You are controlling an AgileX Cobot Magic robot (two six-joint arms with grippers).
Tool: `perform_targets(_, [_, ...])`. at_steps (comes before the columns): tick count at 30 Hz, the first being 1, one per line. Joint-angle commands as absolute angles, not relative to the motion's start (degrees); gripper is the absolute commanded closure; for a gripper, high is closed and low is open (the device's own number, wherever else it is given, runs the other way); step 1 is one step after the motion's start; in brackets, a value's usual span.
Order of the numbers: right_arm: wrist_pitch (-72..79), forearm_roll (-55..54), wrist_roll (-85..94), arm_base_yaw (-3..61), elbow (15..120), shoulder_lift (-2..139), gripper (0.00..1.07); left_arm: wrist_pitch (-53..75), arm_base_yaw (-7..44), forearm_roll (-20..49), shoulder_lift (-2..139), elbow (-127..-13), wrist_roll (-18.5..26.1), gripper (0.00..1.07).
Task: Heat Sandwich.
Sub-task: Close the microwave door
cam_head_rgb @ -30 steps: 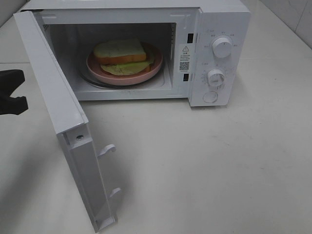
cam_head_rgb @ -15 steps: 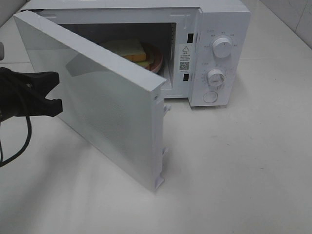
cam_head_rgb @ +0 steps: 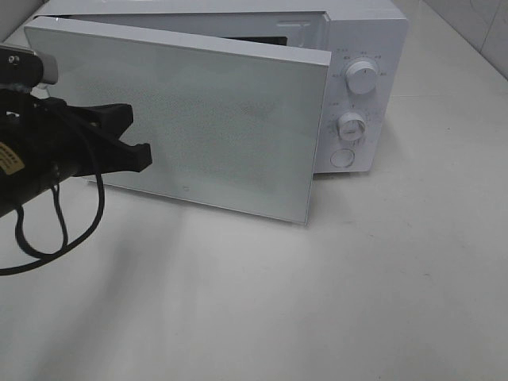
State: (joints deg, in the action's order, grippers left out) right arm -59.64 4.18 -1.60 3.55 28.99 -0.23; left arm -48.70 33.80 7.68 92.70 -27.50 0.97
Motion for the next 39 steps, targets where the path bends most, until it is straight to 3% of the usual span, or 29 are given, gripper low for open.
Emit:
perform_targets(1, [-58.9,3.9,-1.8,3.1,28.8,-1.8,0.31,-48.6,36.6,13.5,93.7,-29.9,3.8,1.07])
perform_targets(3, [-58.9,3.9,-1.8,3.1,28.8,-1.8,0.31,-47.6,39.1,18.3,94.8,-32.4,7.0,1.07])
perform_targets(17, [-58.9,3.9,-1.8,3.1,28.8,-1.8,0.31,-42.2,47.6,33.7,102.4,-46.6,20.0,1.07])
perform_targets(34, [-58.9,3.9,-1.8,3.1,28.8,-1.8,0.31,-38.8,51.1,36.8,109.7,-59.0,22.2,1.07])
perform_targets(39, [-58.9,3.9,-1.8,3.1,28.8,-1.8,0.31,-35.9,52.0,37.8,112.3,-63.8,24.6,1.07])
